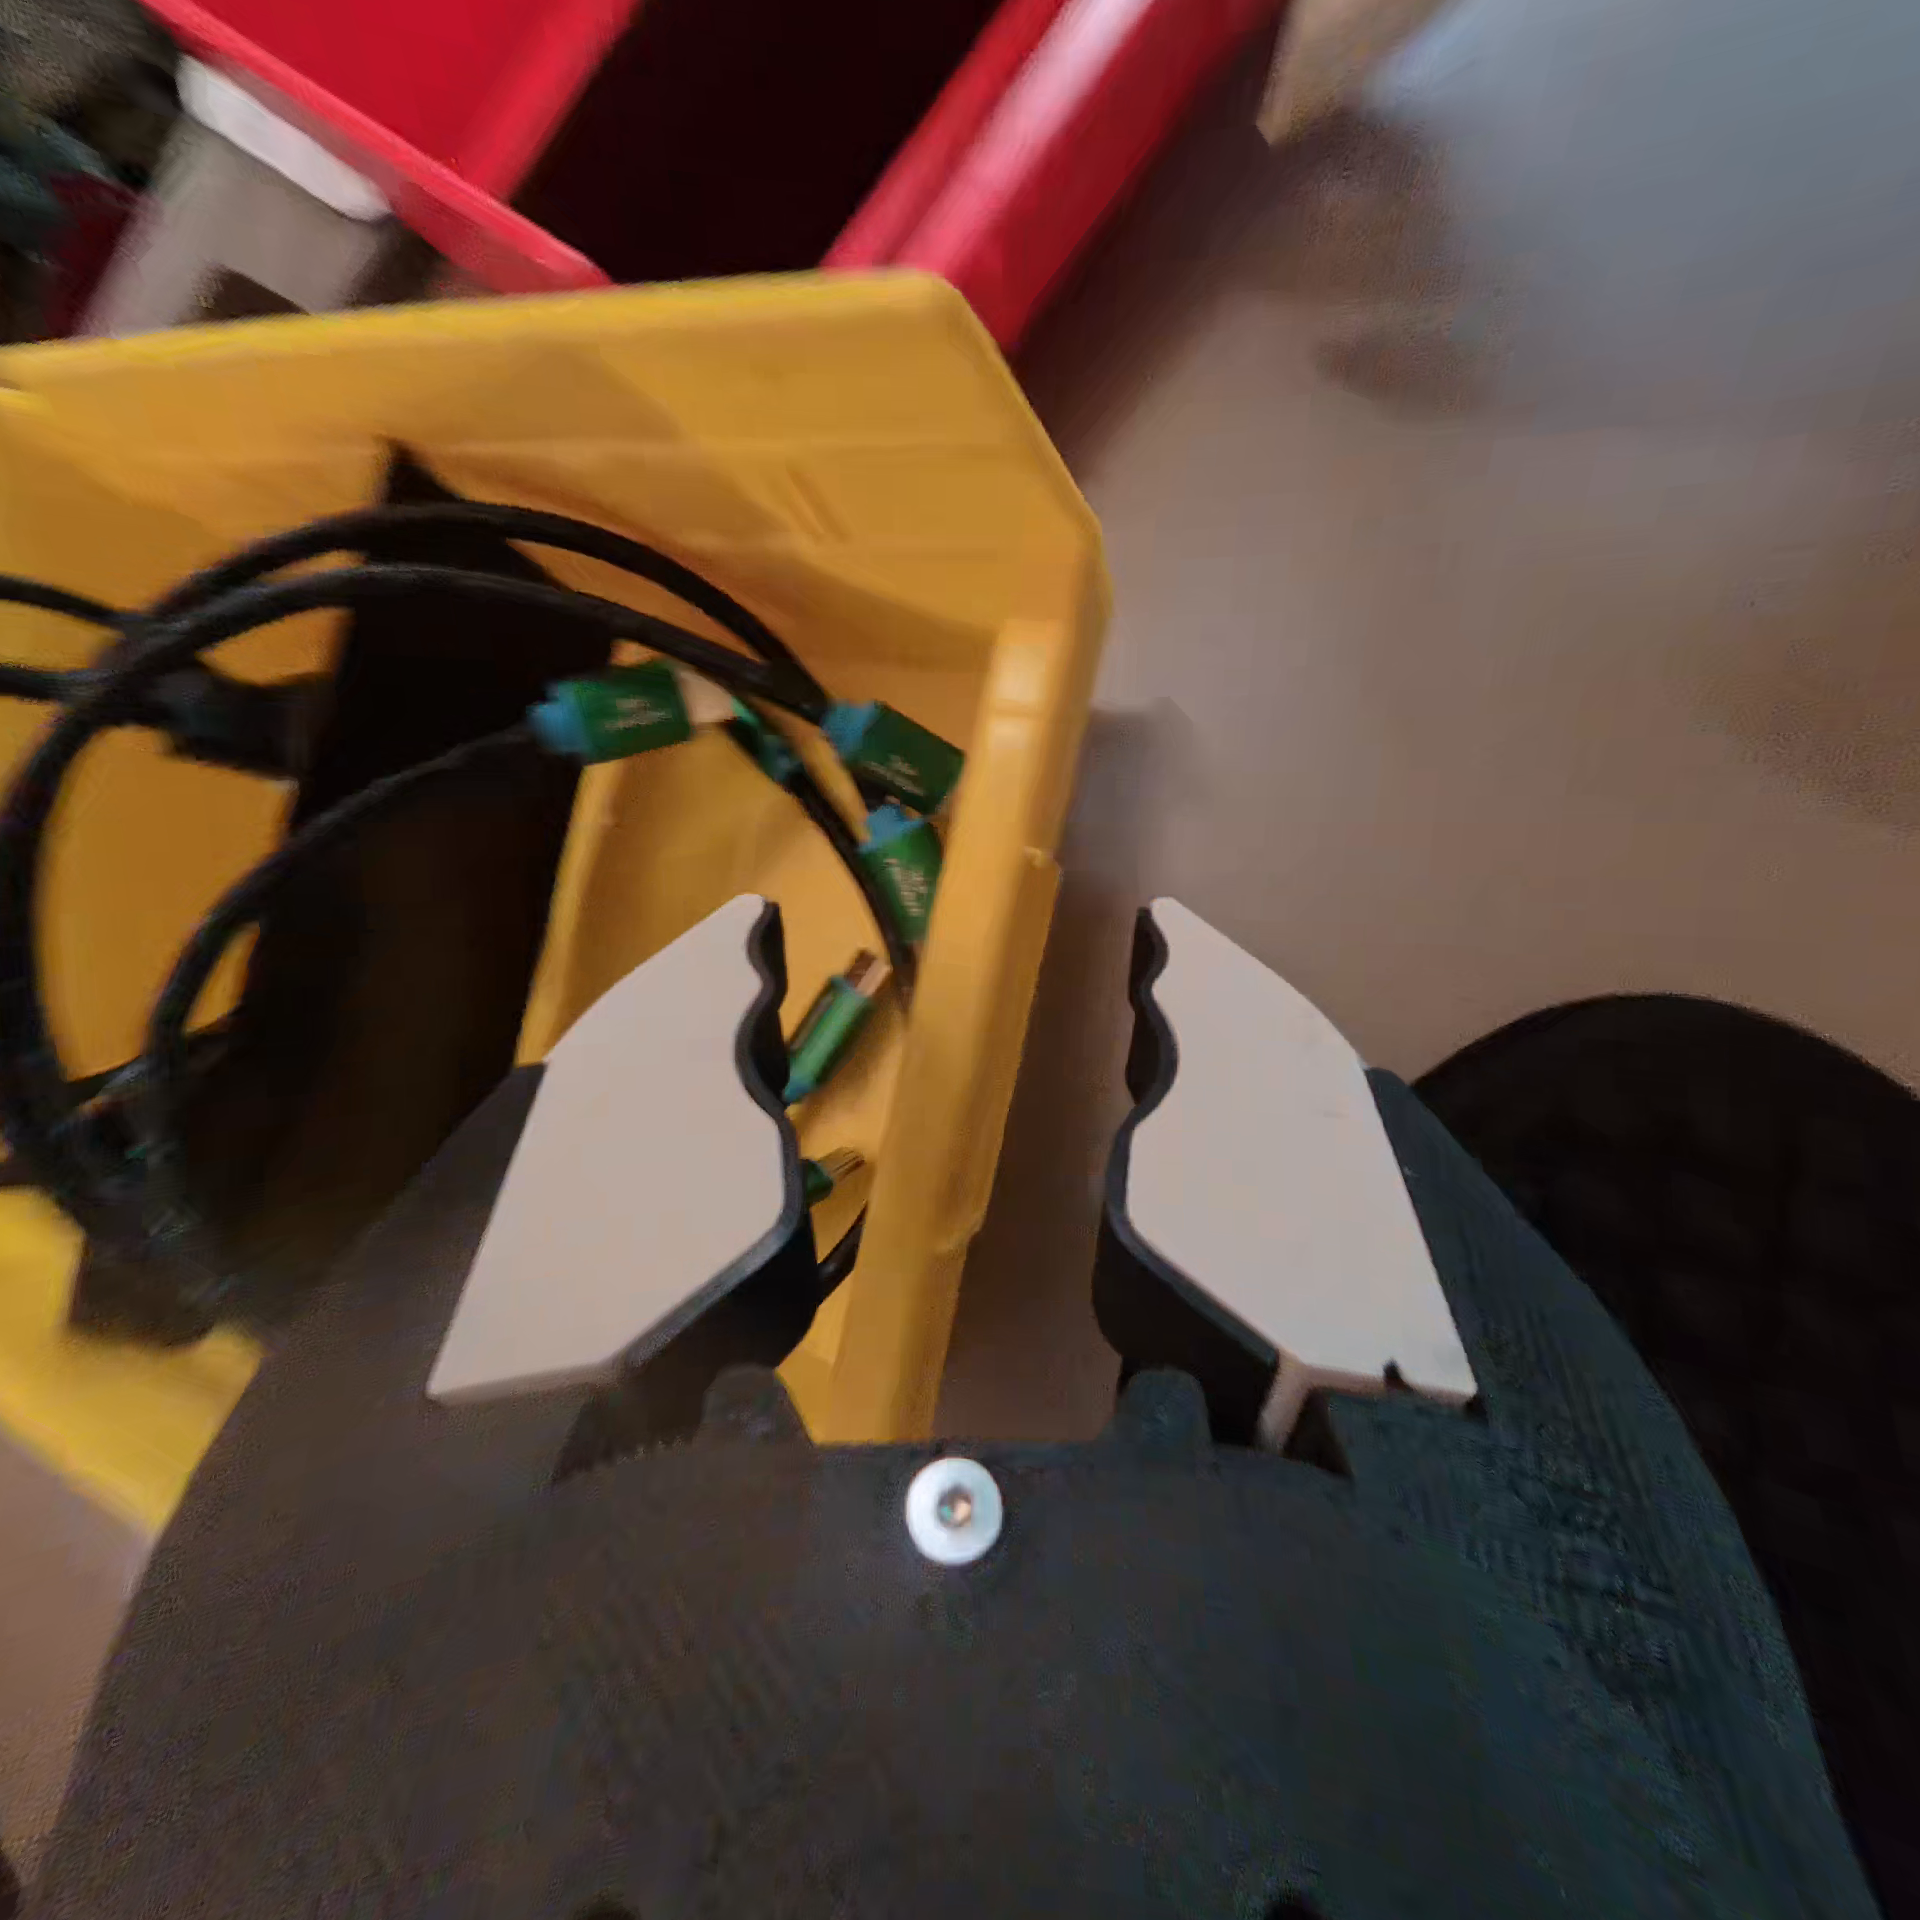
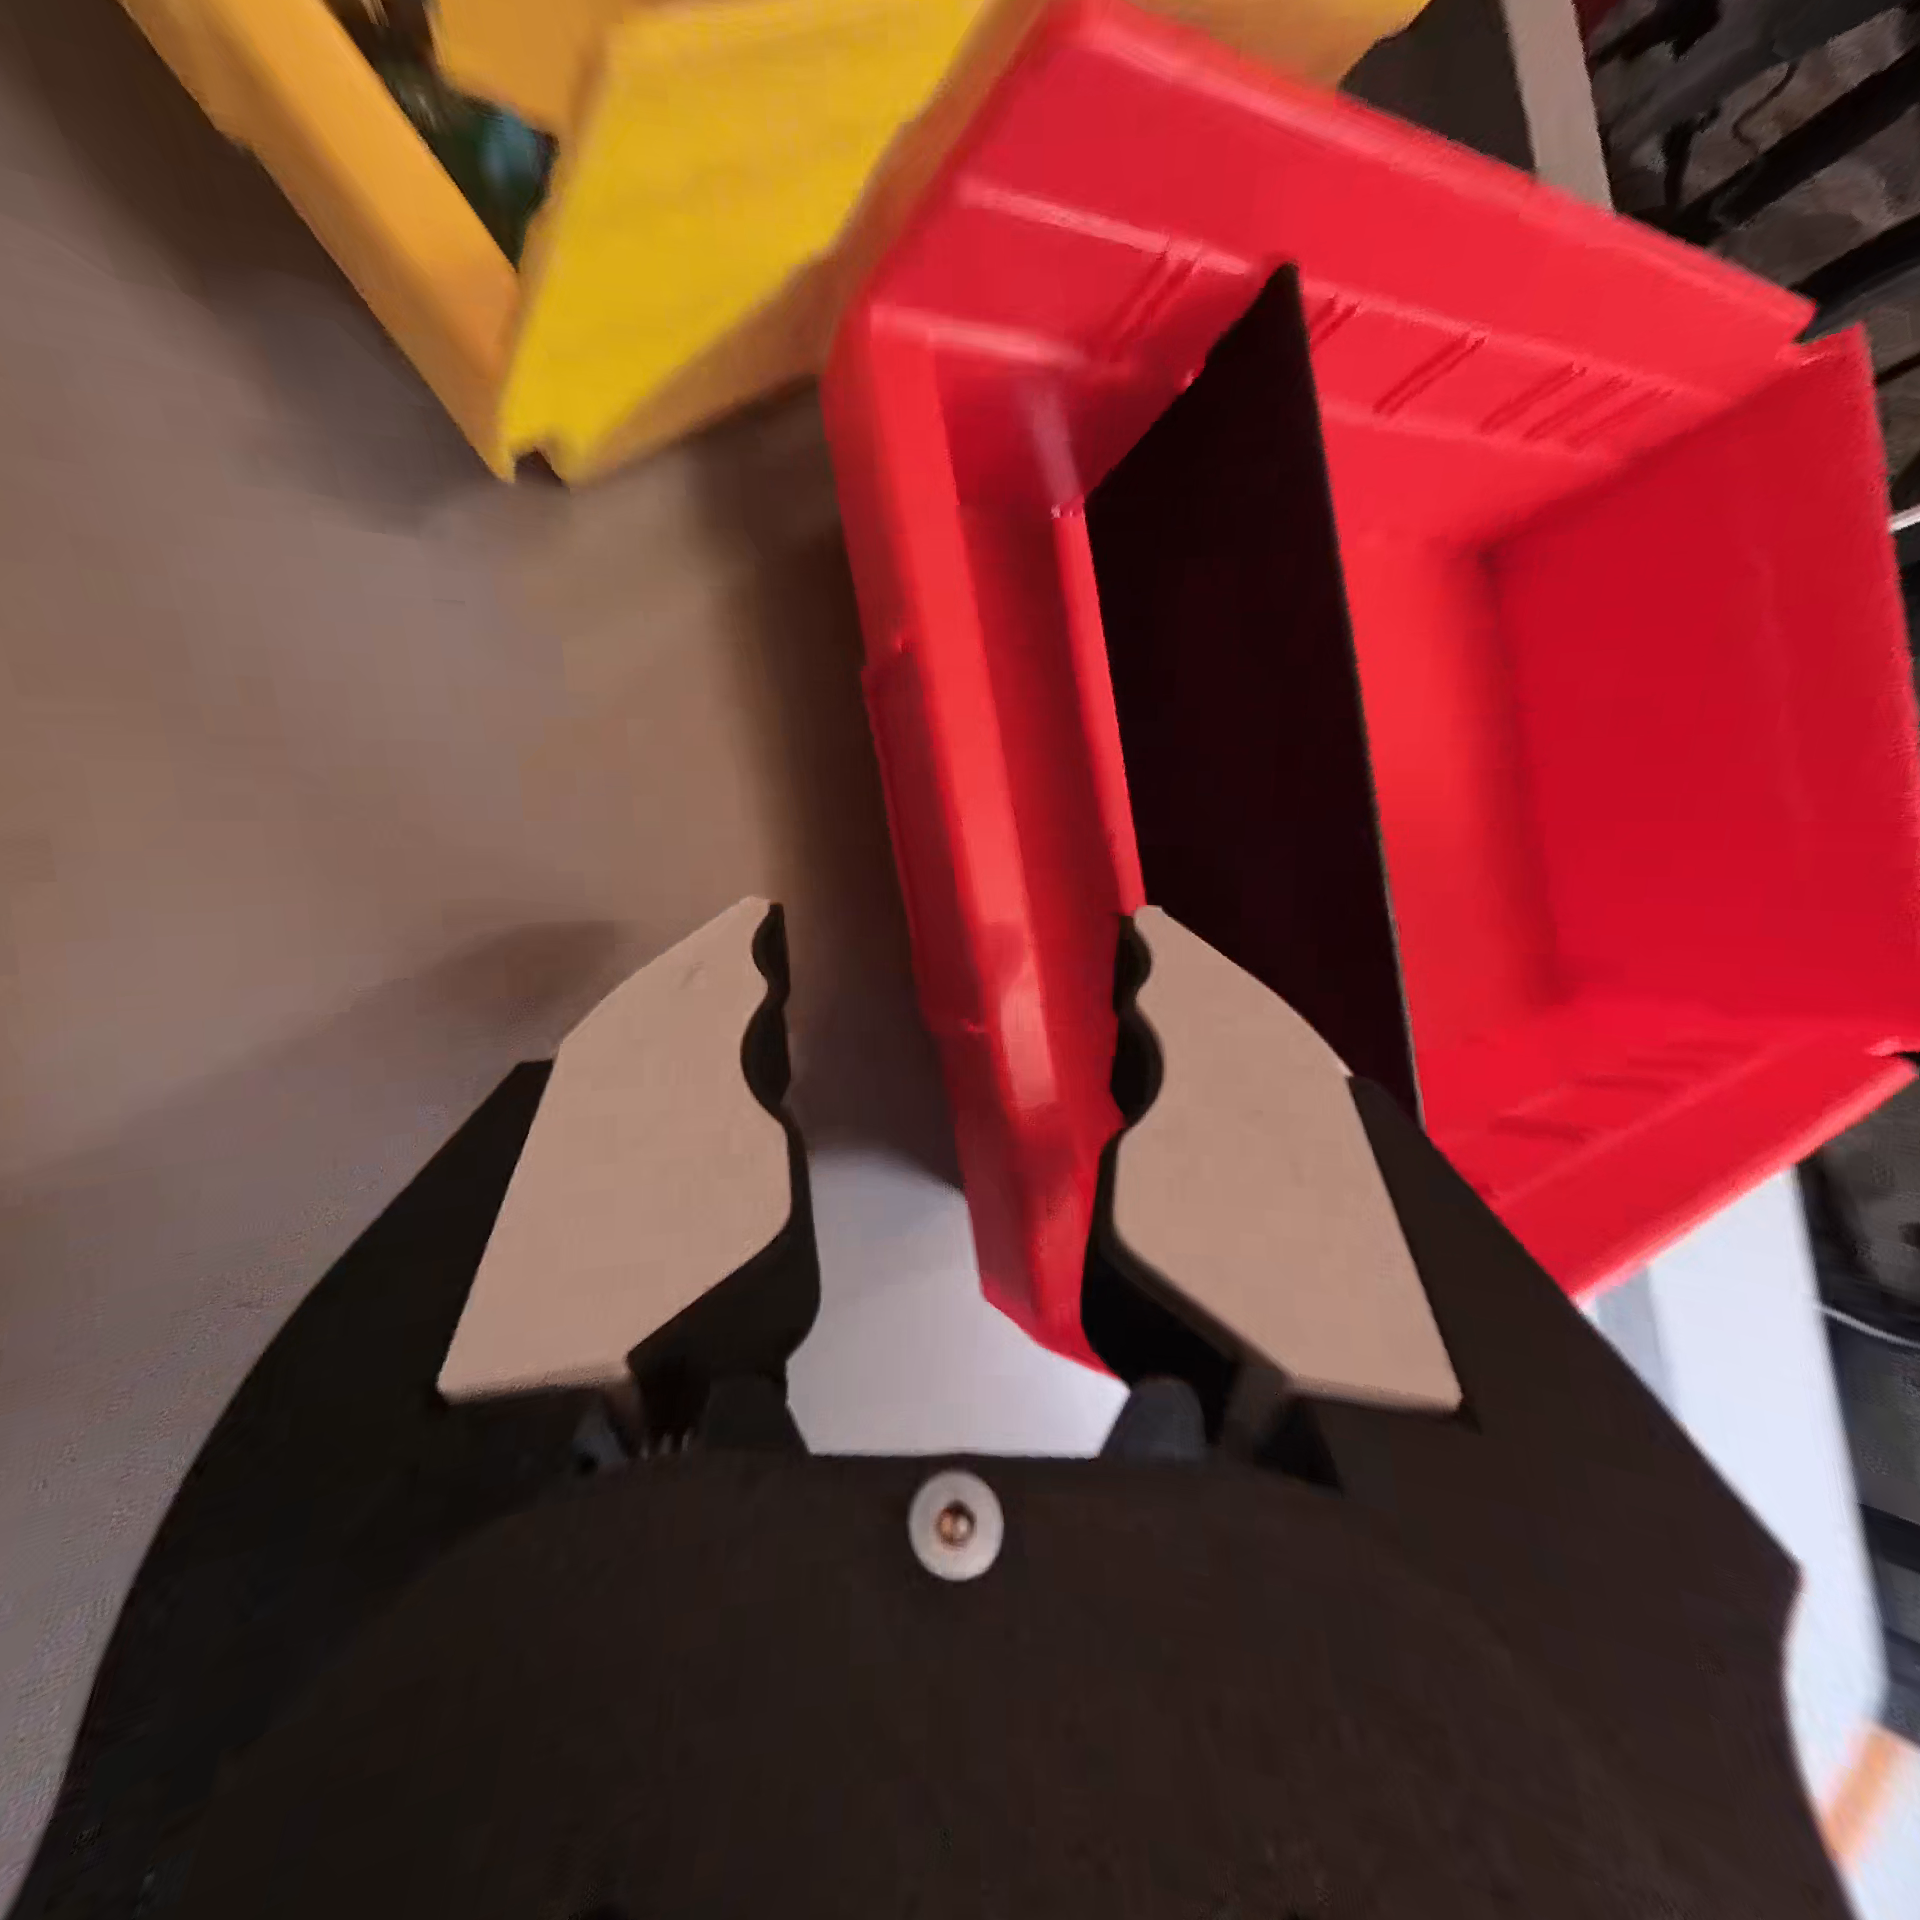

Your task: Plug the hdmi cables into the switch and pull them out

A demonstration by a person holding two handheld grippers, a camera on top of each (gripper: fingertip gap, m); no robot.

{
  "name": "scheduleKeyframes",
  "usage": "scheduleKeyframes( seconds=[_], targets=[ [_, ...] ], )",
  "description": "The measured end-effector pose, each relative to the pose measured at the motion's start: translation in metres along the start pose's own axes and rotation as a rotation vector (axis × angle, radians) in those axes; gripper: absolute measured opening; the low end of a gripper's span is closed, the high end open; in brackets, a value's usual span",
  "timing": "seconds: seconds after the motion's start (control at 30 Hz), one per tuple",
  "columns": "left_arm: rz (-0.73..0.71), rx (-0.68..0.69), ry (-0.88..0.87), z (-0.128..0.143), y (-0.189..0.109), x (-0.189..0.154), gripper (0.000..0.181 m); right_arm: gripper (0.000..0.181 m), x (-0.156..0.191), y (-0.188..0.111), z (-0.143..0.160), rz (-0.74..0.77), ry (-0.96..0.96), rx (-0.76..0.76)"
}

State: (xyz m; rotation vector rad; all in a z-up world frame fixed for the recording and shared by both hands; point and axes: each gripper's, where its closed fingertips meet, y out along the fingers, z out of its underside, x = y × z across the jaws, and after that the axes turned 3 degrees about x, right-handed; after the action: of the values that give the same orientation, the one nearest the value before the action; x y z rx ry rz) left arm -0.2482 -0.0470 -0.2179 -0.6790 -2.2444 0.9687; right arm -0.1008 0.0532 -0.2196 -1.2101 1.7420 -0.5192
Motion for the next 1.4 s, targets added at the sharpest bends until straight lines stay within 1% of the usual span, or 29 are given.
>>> scheduleKeyframes(
  seconds=[0.07, 0.13, 0.2, 0.27, 0.37, 0.4, 0.47, 0.57, 0.77, 0.93, 1.07, 1.23, 1.4],
  targets=[
    [0.060, 0.109, 0.065, 0.007, 0.019, -0.009, 0.066, 0.060, 0.000, 0.016, 0.008, 0.016, -0.067, 0.074],
    [0.075, 0.178, 0.129, 0.013, 0.034, -0.010, 0.062, 0.054, 0.004, 0.031, 0.020, -0.011, -0.094, 0.154],
    [0.092, 0.226, 0.164, 0.019, 0.044, -0.010, 0.048, 0.049, 0.001, 0.042, 0.025, 0.010, -0.098, 0.188],
    [0.092, 0.216, 0.181, 0.019, 0.050, -0.008, 0.036, 0.037, -0.007, 0.046, 0.030, 0.061, -0.080, 0.237],
    [0.108, 0.187, 0.152, 0.017, 0.051, -0.007, 0.035, 0.034, -0.008, 0.045, 0.033, 0.060, -0.076, 0.242],
    [0.114, 0.175, 0.142, 0.017, 0.052, -0.008, 0.029, 0.034, -0.006, 0.043, 0.035, 0.051, -0.074, 0.243],
    [0.108, 0.156, 0.098, 0.017, 0.052, -0.007, 0.030, 0.034, -0.004, 0.036, 0.042, 0.037, -0.062, 0.243],
    [0.097, 0.158, 0.066, 0.019, 0.050, -0.007, 0.030, 0.033, 0.002, 0.017, 0.065, 0.043, -0.047, 0.253],
    [0.077, 0.161, 0.020, 0.020, 0.050, -0.006, 0.031, 0.034, 0.013, -0.037, 0.138, 0.094, 0.026, 0.294],
    [0.051, 0.177, -0.007, 0.018, 0.055, 0.004, 0.030, 0.034, 0.001, -0.067, 0.197, 0.119, 0.058, 0.317],
    [0.024, 0.177, -0.009, 0.018, 0.060, 0.014, 0.031, 0.035, -0.020, -0.076, 0.231, 0.147, 0.105, 0.375],
    [0.008, 0.171, -0.001, 0.020, 0.061, 0.023, 0.031, 0.034, -0.042, -0.079, 0.254, 0.206, 0.214, 0.421],
    [0.009, 0.169, 0.001, 0.024, 0.066, 0.042, 0.031, 0.034, -0.070, -0.078, 0.276, 0.262, 0.258, 0.463]
  ],
)
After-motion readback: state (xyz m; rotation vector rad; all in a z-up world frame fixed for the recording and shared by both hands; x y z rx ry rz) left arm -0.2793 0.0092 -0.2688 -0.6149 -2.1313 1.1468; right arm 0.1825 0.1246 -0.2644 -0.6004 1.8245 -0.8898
